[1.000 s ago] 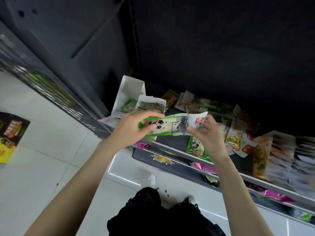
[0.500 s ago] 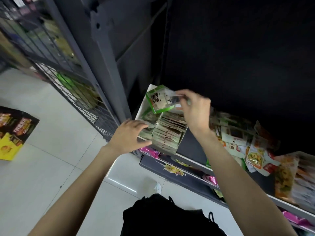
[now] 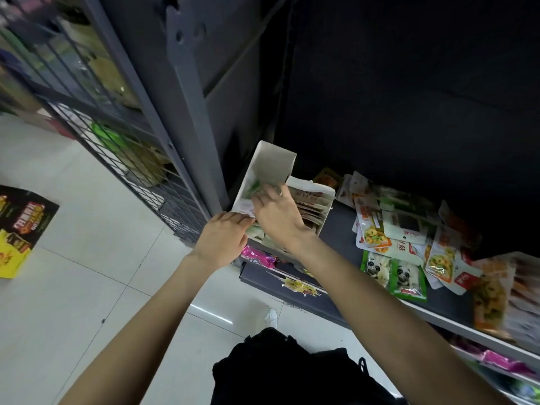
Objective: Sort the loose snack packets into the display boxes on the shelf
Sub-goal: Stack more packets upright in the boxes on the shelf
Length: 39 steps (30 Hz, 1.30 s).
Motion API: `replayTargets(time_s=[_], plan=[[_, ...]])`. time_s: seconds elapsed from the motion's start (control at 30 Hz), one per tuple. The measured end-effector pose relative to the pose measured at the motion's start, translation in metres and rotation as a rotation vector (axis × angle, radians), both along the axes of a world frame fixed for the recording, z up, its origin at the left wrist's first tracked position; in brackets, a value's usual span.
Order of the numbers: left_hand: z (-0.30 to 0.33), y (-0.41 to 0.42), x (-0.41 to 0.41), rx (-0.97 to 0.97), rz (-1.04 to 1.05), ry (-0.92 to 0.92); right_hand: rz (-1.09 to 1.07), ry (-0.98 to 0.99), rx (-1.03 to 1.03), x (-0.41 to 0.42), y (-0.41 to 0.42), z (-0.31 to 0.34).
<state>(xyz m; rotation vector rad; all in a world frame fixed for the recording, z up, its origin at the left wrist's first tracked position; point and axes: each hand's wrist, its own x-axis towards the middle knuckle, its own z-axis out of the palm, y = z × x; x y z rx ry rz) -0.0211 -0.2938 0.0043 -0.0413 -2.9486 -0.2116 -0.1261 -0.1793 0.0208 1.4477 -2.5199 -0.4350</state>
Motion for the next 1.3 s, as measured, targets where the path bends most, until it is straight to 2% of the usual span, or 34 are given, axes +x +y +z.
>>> replayTargets(time_s=[0.07, 0.13, 0.23, 0.33, 0.4, 0.43, 0.57, 0.63, 0.7, 0.93, 1.13, 1.23, 1.3], plan=[[0.01, 0.004, 0.005, 0.025, -0.002, 0.024, 0.104, -0.111, -0.375, 0.004, 0.014, 0.012], [0.031, 0.016, 0.01, 0.096, 0.004, 0.093, 0.081, -0.239, -0.699, 0.016, 0.049, 0.028], [0.059, 0.056, 0.011, 0.336, 0.03, 0.272, -0.177, -0.382, -0.875, 0.028, 0.125, 0.03], [0.056, 0.113, -0.001, 0.531, -0.072, 0.384, -0.57, -0.454, -0.869, 0.029, 0.201, -0.004], [0.037, 0.152, -0.017, 0.58, -0.144, 0.304, -0.805, -0.462, -0.801, 0.026, 0.24, -0.027], [0.025, 0.171, -0.027, 0.585, -0.142, 0.212, -0.897, -0.48, -0.768, 0.024, 0.256, -0.035], [-0.028, 0.228, -0.074, 0.605, 0.066, -0.404, -1.173, -0.665, -0.551, 0.01, 0.291, -0.054], [-0.049, 0.246, -0.09, 0.545, 0.143, -0.561, -1.166, -0.741, -0.408, 0.006, 0.296, -0.057], [-0.064, 0.259, -0.098, 0.547, 0.224, -0.641, -1.126, -0.778, -0.346, 0.005, 0.299, -0.058], [-0.081, 0.298, -0.105, 0.707, 0.43, -0.677, -0.967, -0.794, -0.183, 0.0, 0.317, -0.067], [-0.067, 0.304, -0.109, 0.734, 0.422, -0.646, -0.962, -0.875, -0.237, -0.003, 0.333, -0.074], [-0.043, 0.279, -0.108, 0.759, 0.389, -0.657, -1.005, -0.93, -0.364, -0.005, 0.336, -0.071], [-0.026, 0.255, -0.102, 0.828, 0.366, -0.727, -1.038, -0.952, -0.485, -0.006, 0.334, -0.064]])
